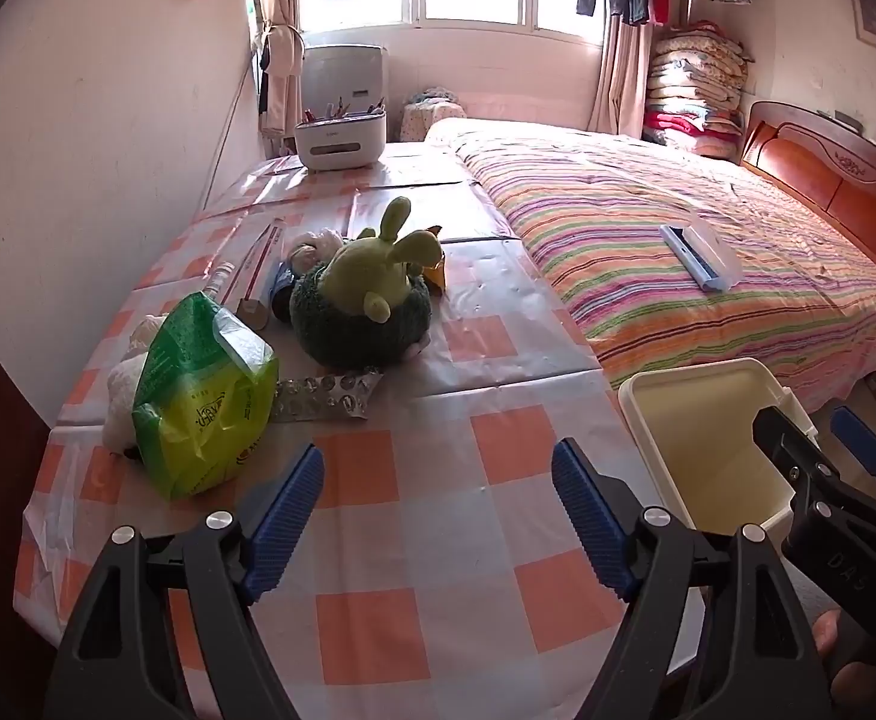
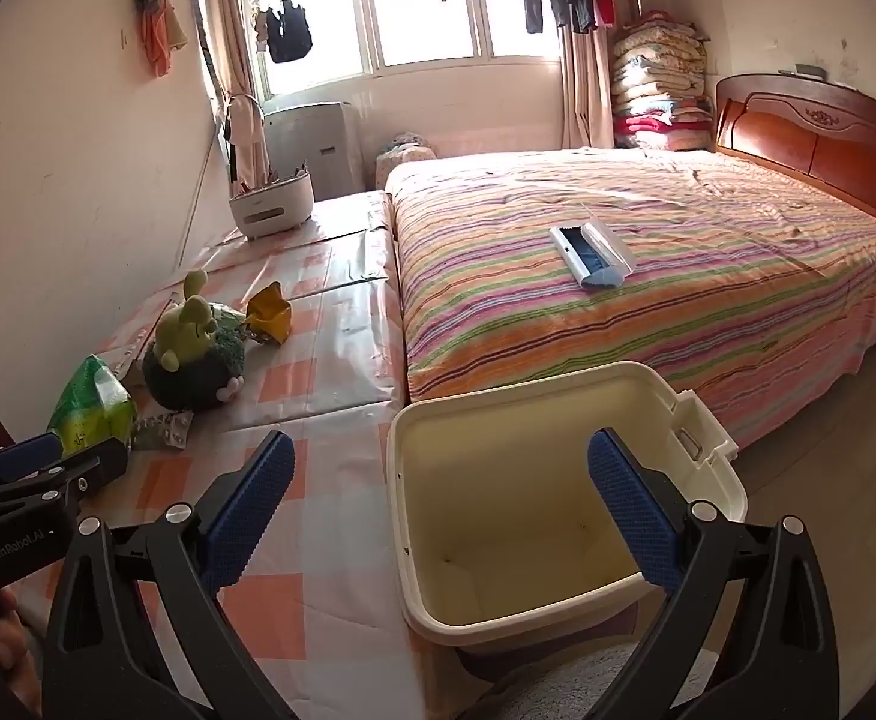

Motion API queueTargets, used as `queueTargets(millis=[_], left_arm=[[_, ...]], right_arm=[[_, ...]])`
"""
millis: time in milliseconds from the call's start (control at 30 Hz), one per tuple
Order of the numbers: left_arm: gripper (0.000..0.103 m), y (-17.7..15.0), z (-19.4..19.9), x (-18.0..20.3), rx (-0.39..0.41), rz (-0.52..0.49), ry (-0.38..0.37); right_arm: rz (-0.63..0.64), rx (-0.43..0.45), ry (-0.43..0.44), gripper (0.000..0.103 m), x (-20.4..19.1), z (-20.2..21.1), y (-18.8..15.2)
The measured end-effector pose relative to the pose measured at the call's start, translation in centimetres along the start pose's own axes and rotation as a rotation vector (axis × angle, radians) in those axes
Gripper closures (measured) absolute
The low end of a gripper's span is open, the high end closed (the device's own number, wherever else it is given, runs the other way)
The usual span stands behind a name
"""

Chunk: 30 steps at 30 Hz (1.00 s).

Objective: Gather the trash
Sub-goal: 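Move both open tools toward the items on the checked table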

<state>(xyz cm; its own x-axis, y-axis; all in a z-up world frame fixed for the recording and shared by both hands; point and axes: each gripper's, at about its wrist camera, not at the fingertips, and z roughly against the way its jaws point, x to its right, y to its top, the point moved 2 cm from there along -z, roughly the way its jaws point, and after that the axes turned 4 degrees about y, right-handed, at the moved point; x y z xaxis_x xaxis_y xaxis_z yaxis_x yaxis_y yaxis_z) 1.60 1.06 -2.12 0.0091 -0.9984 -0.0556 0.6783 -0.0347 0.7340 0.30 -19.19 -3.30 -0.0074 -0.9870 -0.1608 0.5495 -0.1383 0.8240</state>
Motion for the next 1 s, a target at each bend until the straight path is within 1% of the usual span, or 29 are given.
queueTargets(millis=[1000], left_arm=[[0.027, -0.5, 0.2, -0.8, -0.005, 0.006, 0.007]], right_arm=[[0.040, -0.034, -0.011, 0.006, -1.6, -0.7, -0.3]])
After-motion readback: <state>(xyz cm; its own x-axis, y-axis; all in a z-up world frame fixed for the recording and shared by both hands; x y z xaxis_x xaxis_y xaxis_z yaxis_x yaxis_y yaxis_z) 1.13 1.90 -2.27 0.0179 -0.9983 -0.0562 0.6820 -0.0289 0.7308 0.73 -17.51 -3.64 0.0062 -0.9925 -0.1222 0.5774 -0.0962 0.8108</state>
